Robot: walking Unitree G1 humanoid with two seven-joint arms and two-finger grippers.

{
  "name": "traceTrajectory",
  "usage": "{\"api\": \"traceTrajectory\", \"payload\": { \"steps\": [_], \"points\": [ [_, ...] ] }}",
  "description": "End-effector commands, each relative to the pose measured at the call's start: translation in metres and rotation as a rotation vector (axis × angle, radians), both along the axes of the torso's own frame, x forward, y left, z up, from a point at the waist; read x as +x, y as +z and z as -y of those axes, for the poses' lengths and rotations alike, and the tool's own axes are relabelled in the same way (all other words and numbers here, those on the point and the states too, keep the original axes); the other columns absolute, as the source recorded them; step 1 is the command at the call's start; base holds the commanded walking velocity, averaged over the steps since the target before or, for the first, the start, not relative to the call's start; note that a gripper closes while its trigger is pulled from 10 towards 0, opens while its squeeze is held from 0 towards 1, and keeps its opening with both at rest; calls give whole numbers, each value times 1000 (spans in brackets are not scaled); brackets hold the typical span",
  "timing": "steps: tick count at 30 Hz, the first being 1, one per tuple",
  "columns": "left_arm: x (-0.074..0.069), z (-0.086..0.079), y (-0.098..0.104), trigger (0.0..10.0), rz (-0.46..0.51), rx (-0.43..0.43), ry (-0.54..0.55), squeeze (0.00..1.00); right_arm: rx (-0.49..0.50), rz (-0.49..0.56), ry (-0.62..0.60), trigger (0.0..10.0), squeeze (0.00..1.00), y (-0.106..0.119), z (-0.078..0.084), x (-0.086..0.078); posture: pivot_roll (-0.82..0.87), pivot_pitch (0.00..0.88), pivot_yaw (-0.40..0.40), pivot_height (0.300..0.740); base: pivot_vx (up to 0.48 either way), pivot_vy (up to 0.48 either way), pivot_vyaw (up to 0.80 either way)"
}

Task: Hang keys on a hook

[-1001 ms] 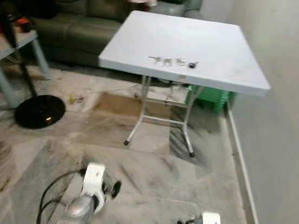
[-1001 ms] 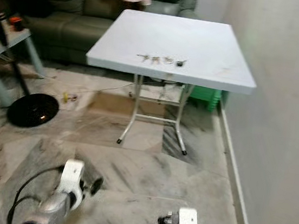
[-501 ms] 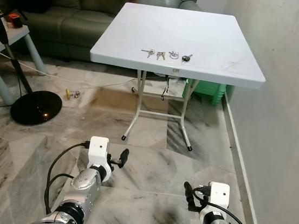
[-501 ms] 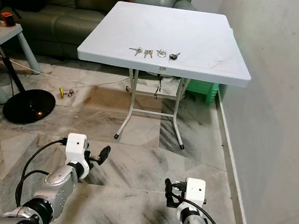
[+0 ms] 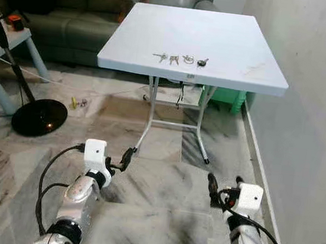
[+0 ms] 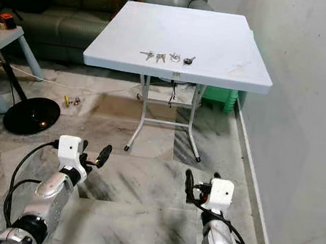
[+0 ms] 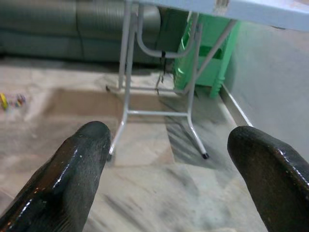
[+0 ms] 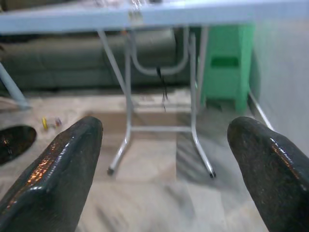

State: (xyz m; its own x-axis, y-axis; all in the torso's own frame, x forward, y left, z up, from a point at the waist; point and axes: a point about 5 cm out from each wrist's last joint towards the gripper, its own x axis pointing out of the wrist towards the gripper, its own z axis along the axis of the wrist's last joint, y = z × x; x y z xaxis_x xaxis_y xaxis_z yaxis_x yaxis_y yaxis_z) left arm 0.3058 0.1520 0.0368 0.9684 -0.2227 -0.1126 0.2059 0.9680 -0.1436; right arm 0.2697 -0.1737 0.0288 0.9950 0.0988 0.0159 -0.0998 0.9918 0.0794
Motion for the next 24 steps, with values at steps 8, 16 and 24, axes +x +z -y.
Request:
{"api": "traceTrajectory", "payload": {
  "steps": [8, 16, 24],
  "points": [
    [15, -8, 32, 10000, 111, 0, -17, 0, 4, 68, 16, 10000, 0, 18, -1, 6, 120, 25, -1, 740, 0, 0, 0],
    [11, -12, 31, 10000, 93, 28, -24, 0, 2, 75, 18, 10000, 0, 24, 1, 7, 124, 43, -1, 740, 0, 0, 0],
    [1, 20, 29, 10000, 117, -23, -77, 0, 27, 114, -11, 10000, 0, 33, 0, 4, 112, 52, 0, 740, 0, 0, 0]
  ]
}}
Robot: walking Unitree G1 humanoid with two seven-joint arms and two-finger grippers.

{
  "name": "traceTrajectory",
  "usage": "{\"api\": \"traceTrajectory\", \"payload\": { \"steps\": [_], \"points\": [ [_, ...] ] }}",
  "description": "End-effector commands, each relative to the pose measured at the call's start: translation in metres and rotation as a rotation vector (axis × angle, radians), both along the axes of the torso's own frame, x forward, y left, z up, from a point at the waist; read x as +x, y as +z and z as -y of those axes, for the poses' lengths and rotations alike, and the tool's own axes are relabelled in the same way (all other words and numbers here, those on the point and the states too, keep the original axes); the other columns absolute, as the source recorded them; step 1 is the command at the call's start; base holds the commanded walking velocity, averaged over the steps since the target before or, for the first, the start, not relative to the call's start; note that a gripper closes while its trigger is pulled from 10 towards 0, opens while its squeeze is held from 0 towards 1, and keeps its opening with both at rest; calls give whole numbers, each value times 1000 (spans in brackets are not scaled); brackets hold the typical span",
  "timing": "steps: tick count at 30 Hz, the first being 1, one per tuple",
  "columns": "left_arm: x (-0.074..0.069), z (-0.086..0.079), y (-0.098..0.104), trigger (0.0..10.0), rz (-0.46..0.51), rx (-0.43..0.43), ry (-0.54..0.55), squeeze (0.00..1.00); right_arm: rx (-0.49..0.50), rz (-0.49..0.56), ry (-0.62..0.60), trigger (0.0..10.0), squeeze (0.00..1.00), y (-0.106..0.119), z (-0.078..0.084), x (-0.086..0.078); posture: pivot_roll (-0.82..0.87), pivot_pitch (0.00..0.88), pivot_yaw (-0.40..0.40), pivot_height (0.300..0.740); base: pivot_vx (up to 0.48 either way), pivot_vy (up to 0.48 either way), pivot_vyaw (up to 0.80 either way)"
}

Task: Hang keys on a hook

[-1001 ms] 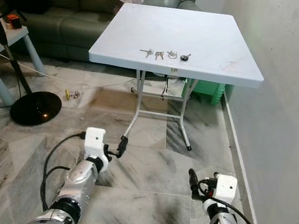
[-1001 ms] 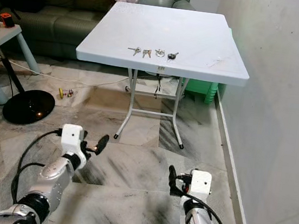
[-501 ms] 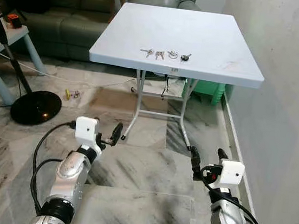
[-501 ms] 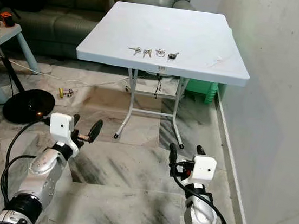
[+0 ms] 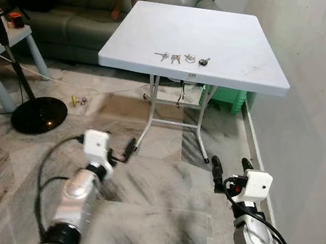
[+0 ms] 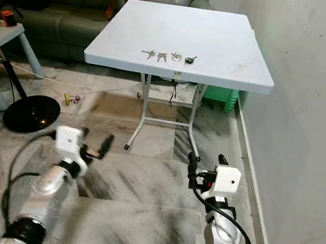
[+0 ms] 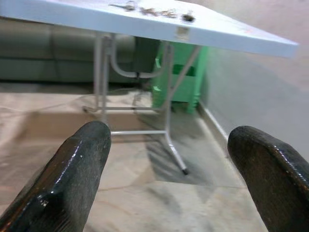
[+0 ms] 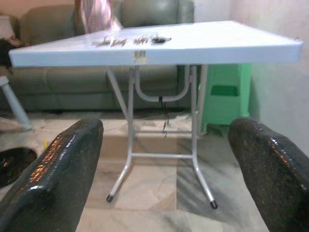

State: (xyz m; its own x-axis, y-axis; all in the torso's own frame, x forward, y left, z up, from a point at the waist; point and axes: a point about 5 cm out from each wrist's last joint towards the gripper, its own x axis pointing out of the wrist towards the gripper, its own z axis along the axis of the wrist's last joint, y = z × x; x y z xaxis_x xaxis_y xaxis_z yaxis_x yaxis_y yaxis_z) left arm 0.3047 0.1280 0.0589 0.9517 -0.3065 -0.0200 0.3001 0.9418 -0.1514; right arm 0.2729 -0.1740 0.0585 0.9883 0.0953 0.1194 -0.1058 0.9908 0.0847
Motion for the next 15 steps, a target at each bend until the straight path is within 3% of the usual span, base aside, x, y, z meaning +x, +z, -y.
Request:
{"api": "traceTrajectory", "payload": {
  "steps": [1, 5, 15],
  "points": [
    [2, -2, 12, 10000, 42, -34, 16, 0, 17, 32, -7, 10000, 0, 9, -1, -1, 112, 52, 0, 740, 0, 0, 0],
    [0, -2, 14, 10000, 59, -40, 7, 0, 16, 52, 4, 10000, 0, 13, -2, -3, 108, 53, 0, 740, 0, 0, 0],
    [-22, -11, 11, 10000, 56, -77, 24, 0, -53, 85, 65, 10000, 0, 21, -7, -23, 104, 55, 6, 740, 0, 0, 0]
  ]
}}
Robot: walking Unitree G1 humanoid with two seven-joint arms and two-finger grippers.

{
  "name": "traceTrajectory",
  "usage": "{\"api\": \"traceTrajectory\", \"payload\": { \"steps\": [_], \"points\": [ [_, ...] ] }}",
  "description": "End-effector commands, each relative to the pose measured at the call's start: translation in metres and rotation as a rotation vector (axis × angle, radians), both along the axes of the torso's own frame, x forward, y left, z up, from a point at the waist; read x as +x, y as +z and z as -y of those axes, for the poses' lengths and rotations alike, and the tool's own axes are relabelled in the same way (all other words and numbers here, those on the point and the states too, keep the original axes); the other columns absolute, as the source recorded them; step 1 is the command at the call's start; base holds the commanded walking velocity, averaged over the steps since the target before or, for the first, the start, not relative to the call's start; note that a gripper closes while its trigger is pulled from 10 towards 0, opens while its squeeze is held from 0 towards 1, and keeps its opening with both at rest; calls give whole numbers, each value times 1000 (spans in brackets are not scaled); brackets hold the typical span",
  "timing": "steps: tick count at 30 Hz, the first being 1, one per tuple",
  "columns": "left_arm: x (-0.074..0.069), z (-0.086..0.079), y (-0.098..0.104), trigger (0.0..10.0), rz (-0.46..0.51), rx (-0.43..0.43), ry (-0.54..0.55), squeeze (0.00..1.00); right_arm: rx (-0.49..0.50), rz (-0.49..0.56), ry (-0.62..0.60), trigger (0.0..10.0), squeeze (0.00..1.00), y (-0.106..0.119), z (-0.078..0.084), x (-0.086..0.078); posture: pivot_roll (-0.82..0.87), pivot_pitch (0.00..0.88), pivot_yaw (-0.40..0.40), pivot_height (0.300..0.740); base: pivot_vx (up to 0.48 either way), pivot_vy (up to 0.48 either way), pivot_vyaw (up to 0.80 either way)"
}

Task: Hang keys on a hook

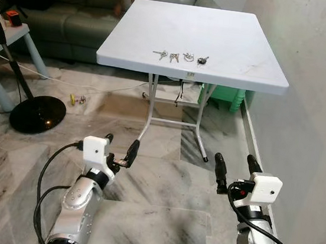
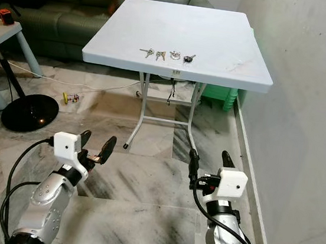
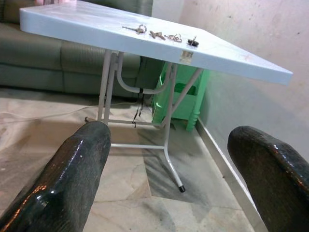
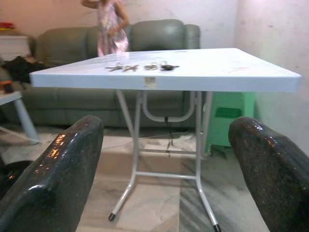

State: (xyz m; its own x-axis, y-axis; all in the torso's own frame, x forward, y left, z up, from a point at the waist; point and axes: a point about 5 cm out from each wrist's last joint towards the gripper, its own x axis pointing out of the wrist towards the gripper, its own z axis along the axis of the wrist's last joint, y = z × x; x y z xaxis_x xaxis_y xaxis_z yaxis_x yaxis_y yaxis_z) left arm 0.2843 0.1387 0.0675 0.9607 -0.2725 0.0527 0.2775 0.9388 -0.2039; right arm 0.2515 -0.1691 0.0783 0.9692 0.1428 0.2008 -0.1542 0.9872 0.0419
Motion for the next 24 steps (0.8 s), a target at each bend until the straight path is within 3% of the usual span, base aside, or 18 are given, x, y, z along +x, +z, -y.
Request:
{"api": "traceTrajectory", "payload": {
  "steps": [1, 10, 24],
  "points": [
    [-3, -1, 0, 10000, -10, -4, -8, 0, -20, -17, 19, 10000, 0, -1, -2, -3, 107, 53, 6, 740, 0, 0, 0],
    [-5, -5, -2, 10000, -40, -3, -2, 0, 1, -22, 19, 10000, 0, 3, -7, 0, 119, 40, 3, 740, 0, 0, 0],
    [-2, 3, -1, 10000, -58, -7, -33, 0, 8, -24, 22, 10000, 0, 6, -9, 3, 116, 28, 6, 740, 304, 0, 0]
  ]
}}
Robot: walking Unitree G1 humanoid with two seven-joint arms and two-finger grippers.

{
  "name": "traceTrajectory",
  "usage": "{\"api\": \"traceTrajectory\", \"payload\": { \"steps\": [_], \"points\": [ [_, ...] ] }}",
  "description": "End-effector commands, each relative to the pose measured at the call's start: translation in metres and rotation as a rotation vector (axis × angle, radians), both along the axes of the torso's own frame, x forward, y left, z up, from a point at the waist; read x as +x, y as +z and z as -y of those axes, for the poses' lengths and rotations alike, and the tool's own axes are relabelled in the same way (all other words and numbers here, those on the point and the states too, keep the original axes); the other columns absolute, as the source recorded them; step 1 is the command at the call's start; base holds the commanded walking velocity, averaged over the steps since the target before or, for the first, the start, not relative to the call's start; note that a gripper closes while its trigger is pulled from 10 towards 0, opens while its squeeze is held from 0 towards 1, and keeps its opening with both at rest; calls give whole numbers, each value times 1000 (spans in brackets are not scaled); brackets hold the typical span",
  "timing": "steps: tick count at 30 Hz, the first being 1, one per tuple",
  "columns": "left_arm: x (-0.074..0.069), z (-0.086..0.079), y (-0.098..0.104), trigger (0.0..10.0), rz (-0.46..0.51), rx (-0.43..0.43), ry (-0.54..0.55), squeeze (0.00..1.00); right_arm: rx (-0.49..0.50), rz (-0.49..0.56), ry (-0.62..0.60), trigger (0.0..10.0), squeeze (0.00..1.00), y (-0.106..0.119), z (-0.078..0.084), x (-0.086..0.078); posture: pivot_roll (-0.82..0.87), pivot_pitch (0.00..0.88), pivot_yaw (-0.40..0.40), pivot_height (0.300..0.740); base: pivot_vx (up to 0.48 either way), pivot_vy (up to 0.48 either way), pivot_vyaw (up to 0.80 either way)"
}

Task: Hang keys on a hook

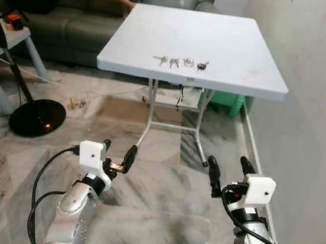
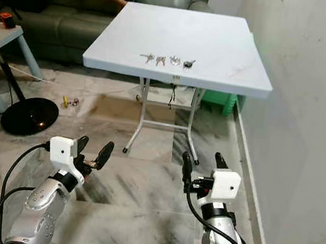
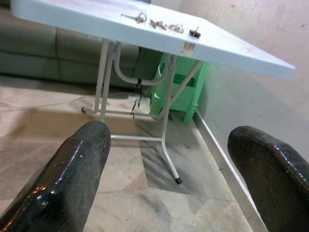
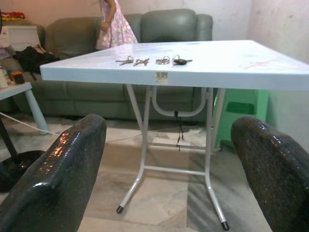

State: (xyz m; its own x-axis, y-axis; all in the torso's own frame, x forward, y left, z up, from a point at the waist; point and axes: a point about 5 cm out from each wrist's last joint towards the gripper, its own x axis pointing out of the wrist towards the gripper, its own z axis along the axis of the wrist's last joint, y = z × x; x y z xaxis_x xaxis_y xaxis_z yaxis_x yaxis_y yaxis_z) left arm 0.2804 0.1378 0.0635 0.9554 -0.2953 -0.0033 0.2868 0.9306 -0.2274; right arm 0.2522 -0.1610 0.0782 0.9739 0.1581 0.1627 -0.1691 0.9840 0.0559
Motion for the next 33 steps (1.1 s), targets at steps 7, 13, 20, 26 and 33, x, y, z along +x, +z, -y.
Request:
{"api": "traceTrajectory", "payload": {
  "steps": [7, 13, 20, 26, 33],
  "points": [
    [3, 4, 3, 10000, -2, -1, -21, 0, 1, 14, 2, 10000, 0, 5, 0, 0, 111, 27, 10, 740, 314, 0, 0],
    [4, 6, 4, 10000, -3, -3, -30, 0, 2, 11, 2, 10000, 0, 4, 0, 0, 110, 25, 12, 740, 319, 0, 0],
    [5, 7, 3, 10000, -7, -9, -35, 0, 1, 11, 5, 10000, 0, 5, -1, 0, 109, 24, 11, 740, 305, 0, 0],
    [6, 8, 4, 10000, -9, -14, -33, 0, 0, 11, 6, 10000, 0, 5, 0, 0, 108, 25, 8, 740, 276, 251, 0],
    [6, 9, 3, 10000, -12, -20, -34, 0, 2, 11, 7, 10000, 0, 5, 0, -1, 107, 26, 7, 740, 249, 371, 0]
  ]
}}
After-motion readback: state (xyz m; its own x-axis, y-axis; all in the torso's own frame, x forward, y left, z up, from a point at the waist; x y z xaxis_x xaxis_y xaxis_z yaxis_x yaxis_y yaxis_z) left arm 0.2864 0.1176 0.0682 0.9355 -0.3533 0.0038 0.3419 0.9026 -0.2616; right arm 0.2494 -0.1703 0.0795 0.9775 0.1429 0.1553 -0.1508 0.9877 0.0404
